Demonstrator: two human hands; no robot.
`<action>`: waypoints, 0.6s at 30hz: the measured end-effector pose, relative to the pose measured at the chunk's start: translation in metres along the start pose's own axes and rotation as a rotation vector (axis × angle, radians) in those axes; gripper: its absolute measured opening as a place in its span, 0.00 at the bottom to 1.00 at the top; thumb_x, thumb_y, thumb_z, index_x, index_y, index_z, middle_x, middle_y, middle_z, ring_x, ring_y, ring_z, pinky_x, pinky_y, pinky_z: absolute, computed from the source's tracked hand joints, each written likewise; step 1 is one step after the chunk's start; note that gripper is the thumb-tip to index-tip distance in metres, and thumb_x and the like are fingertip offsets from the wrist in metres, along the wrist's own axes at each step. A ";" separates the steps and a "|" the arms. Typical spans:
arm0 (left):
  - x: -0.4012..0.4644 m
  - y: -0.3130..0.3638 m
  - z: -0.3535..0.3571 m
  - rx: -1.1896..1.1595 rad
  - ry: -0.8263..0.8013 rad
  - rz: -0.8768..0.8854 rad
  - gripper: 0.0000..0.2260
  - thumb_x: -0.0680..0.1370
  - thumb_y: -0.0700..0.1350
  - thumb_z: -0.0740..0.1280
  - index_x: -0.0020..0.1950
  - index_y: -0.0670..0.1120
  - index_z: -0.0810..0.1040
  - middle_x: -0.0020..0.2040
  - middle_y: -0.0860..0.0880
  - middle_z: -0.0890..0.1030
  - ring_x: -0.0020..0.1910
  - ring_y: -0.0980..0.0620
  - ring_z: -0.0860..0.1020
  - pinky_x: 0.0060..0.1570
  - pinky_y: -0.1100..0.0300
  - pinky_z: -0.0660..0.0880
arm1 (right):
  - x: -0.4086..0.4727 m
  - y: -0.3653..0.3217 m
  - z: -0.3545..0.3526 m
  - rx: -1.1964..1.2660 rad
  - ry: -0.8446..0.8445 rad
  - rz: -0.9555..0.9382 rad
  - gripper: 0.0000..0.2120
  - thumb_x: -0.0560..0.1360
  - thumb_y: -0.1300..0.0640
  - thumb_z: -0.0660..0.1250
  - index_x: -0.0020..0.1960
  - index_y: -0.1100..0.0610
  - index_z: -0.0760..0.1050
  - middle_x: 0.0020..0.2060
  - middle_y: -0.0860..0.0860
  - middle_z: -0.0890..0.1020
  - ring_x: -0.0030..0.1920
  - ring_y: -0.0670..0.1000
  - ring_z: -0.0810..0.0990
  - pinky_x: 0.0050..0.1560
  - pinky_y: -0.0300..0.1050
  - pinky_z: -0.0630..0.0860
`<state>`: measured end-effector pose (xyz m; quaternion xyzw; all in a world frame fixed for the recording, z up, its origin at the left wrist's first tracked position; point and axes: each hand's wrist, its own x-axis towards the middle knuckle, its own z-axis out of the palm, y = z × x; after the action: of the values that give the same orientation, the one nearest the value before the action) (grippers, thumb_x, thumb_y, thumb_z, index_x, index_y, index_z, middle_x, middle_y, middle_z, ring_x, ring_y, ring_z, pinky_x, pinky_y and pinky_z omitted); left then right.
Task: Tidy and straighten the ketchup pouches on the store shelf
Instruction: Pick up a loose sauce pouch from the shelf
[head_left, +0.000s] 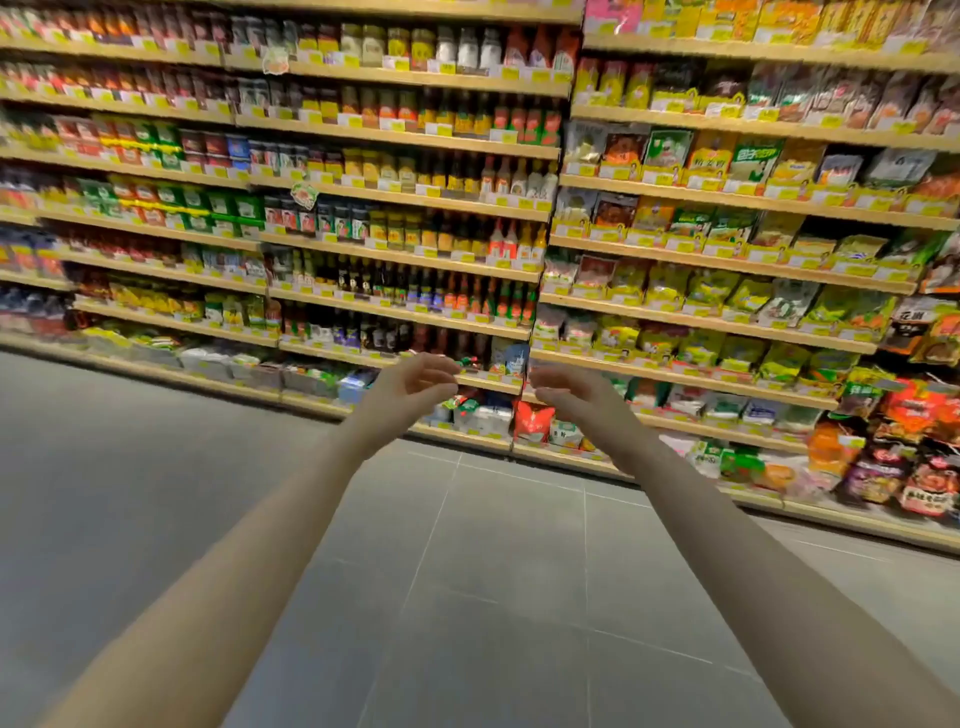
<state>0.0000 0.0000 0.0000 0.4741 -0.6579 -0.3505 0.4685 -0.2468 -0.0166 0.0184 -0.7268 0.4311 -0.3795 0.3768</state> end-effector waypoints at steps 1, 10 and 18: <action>0.006 -0.015 -0.006 -0.018 -0.004 -0.020 0.07 0.75 0.43 0.68 0.51 0.54 0.78 0.51 0.46 0.81 0.50 0.51 0.79 0.49 0.56 0.76 | 0.012 0.008 0.010 -0.006 0.000 0.010 0.08 0.75 0.57 0.65 0.54 0.51 0.77 0.50 0.43 0.79 0.49 0.39 0.77 0.49 0.35 0.74; 0.139 -0.135 -0.110 0.068 -0.058 -0.126 0.08 0.74 0.43 0.69 0.52 0.50 0.79 0.49 0.46 0.81 0.49 0.48 0.80 0.45 0.61 0.75 | 0.182 0.077 0.081 0.031 -0.001 0.219 0.05 0.73 0.50 0.66 0.48 0.41 0.78 0.52 0.43 0.80 0.52 0.43 0.78 0.49 0.40 0.75; 0.271 -0.221 -0.171 0.073 -0.045 -0.160 0.08 0.74 0.41 0.68 0.52 0.48 0.78 0.48 0.45 0.81 0.47 0.49 0.79 0.45 0.59 0.76 | 0.327 0.134 0.113 0.039 0.017 0.293 0.06 0.74 0.52 0.65 0.51 0.47 0.78 0.52 0.46 0.80 0.52 0.46 0.79 0.43 0.36 0.73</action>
<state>0.1978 -0.3287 -0.0693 0.5339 -0.6407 -0.3732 0.4064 -0.0824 -0.3363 -0.0725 -0.6453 0.5281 -0.3352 0.4385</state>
